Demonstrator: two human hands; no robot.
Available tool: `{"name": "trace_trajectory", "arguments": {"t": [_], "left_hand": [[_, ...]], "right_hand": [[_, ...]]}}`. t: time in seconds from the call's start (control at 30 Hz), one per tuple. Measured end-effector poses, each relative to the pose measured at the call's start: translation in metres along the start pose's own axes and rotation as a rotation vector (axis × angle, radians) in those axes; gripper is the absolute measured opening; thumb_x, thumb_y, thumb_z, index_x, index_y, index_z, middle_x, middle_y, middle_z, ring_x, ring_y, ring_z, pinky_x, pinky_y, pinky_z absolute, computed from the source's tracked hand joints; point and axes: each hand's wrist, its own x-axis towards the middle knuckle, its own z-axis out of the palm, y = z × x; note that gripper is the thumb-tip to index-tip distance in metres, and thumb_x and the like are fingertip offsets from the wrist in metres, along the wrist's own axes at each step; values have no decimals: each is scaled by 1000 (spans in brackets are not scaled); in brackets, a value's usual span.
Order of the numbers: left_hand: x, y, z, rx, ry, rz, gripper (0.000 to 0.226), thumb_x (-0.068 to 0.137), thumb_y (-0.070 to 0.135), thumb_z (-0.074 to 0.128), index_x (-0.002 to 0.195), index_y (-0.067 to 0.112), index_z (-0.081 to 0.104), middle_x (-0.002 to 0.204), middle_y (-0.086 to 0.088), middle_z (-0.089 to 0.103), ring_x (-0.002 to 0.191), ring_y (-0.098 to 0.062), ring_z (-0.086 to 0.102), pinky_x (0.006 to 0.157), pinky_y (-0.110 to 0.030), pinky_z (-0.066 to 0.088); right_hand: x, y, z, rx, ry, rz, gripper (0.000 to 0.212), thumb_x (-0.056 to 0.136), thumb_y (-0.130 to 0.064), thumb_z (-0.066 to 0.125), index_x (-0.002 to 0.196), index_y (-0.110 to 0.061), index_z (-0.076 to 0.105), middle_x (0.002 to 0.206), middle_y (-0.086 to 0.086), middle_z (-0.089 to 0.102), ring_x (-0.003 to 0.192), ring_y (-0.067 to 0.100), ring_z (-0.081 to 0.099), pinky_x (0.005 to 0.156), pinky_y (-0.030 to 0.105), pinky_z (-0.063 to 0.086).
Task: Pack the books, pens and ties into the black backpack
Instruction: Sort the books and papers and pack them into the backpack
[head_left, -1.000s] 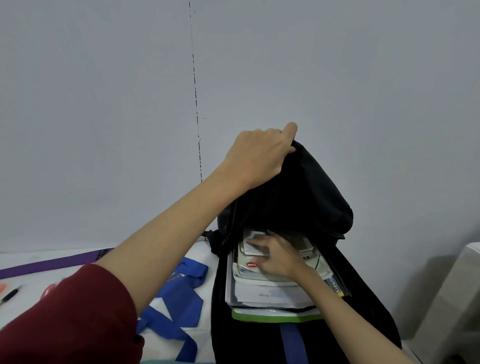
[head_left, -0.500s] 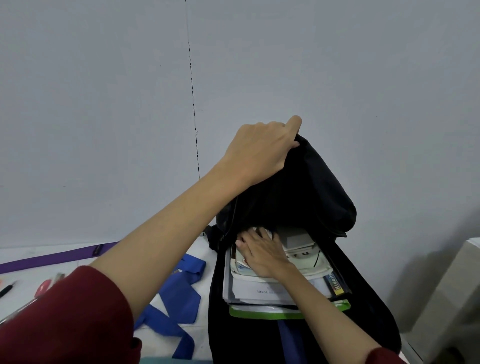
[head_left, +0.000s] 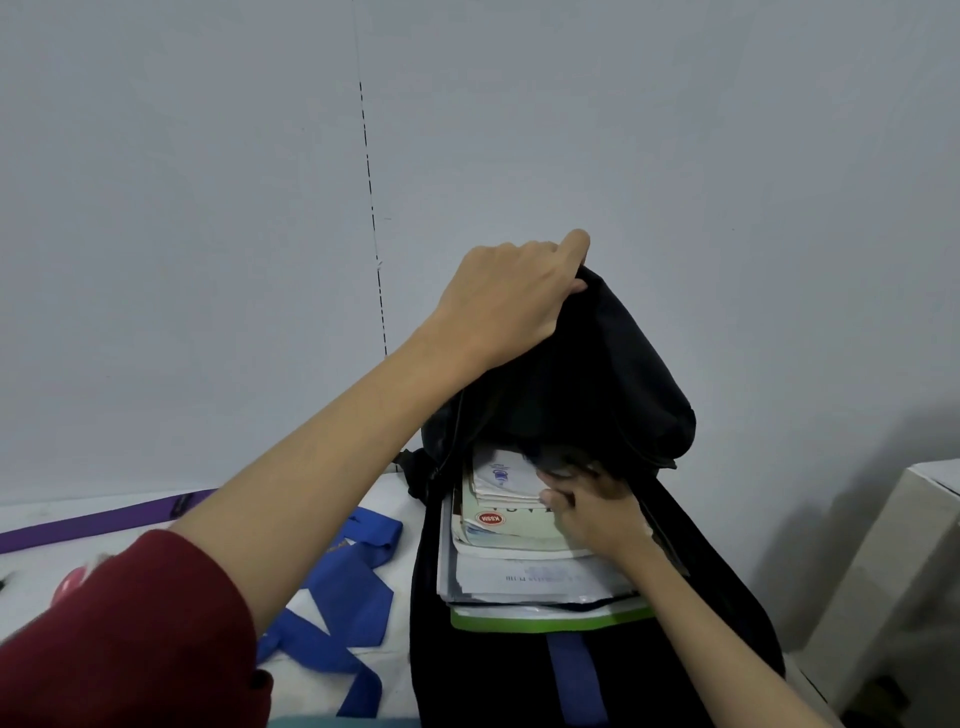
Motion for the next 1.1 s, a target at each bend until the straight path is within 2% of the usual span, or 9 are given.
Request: {"name": "trace_trajectory", "arguments": {"t": [0.07, 0.17, 0.3, 0.5, 0.77, 0.83, 0.93, 1.0, 1.1], "left_hand": [[-1, 0, -1, 12, 6, 9, 28, 102, 33, 31, 110, 10, 44, 91, -4, 62, 63, -27, 43, 44, -27, 18], [-1, 0, -4, 25, 18, 12, 28, 102, 33, 31, 110, 10, 45, 90, -4, 63, 62, -26, 43, 44, -27, 16], [-3, -3, -3, 20, 12, 2, 27, 102, 33, 32, 109, 10, 45, 90, -4, 63, 61, -27, 42, 44, -27, 17], [-3, -1, -3, 14, 9, 7, 27, 102, 33, 31, 110, 11, 44, 91, -3, 63, 62, -25, 42, 44, -26, 18], [-13, -5, 2, 6, -8, 2, 27, 102, 32, 34, 110, 10, 46, 89, -4, 64, 61, -26, 43, 44, -28, 17], [-16, -6, 4, -2, -14, -2, 27, 101, 32, 34, 109, 10, 46, 88, -4, 64, 61, -26, 45, 44, -28, 18], [-22, -7, 6, -9, -38, -22, 27, 101, 33, 33, 111, 11, 45, 90, -3, 64, 69, -28, 56, 52, -31, 29], [-30, -6, 7, -38, -53, -47, 29, 101, 34, 33, 112, 11, 45, 93, -3, 65, 76, -29, 59, 56, -32, 30], [-44, -4, 6, -137, -77, -91, 29, 100, 35, 35, 114, 12, 45, 98, -4, 65, 86, -31, 59, 61, -32, 31]], "right_hand": [[4, -4, -5, 29, 26, 3, 33, 94, -38, 42, 123, -39, 58, 129, -7, 58, 124, 25, 47, 100, 33, 39], [7, -5, -15, 114, -16, 56, 22, 87, -38, 52, 92, -25, 69, 100, -4, 70, 102, 22, 60, 85, 26, 46], [-2, -8, -18, 139, 39, 78, 41, 87, -46, 59, 123, -26, 61, 126, -14, 60, 121, 11, 52, 98, 24, 42], [-4, -41, -5, 247, 91, -42, 29, 94, -32, 55, 121, -27, 65, 138, -12, 50, 125, 12, 48, 100, 28, 42], [-4, -51, 7, 276, 125, -74, 25, 95, -21, 54, 116, -17, 68, 123, -1, 64, 113, 20, 58, 93, 33, 48], [-16, -52, 1, 266, 261, -167, 20, 92, -21, 57, 100, -12, 74, 104, 2, 71, 97, 23, 64, 81, 31, 50], [-38, -53, -8, 183, 789, -393, 18, 87, -19, 60, 79, -7, 71, 75, 3, 68, 69, 23, 61, 61, 31, 48], [-55, -58, -25, 124, 1074, -459, 9, 84, -17, 67, 86, -7, 65, 79, 5, 63, 72, 22, 53, 62, 32, 42], [-71, -64, -63, 97, 1317, -350, 35, 78, -25, 72, 100, -11, 49, 97, 5, 46, 84, 21, 44, 70, 31, 31]]}}
